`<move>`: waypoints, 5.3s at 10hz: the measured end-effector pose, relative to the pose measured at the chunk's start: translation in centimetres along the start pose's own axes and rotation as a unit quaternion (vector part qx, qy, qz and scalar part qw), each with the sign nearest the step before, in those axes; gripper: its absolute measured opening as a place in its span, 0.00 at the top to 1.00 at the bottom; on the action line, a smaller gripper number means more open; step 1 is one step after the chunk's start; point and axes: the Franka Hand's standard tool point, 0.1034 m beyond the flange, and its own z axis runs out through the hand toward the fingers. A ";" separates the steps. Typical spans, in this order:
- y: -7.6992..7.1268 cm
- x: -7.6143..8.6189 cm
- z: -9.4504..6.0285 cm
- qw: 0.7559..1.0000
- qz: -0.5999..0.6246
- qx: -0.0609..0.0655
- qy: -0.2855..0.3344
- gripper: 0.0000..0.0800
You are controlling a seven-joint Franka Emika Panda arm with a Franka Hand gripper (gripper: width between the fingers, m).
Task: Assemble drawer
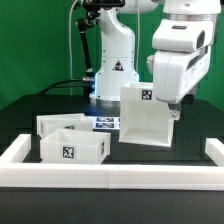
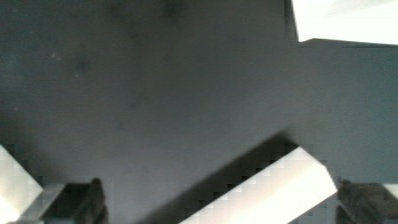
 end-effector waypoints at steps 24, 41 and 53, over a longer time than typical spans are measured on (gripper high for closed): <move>-7.1 -7.8 -2.6 0.800 0.599 -0.016 0.004 0.19; -12.7 -5.5 1.9 0.826 0.562 -0.027 0.028 0.89; -7.7 -3.7 1.0 0.838 0.543 -0.016 0.049 0.95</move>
Offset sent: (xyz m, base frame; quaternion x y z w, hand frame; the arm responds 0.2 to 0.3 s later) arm 0.0000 0.0000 0.0000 0.0000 0.0000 0.0000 1.0000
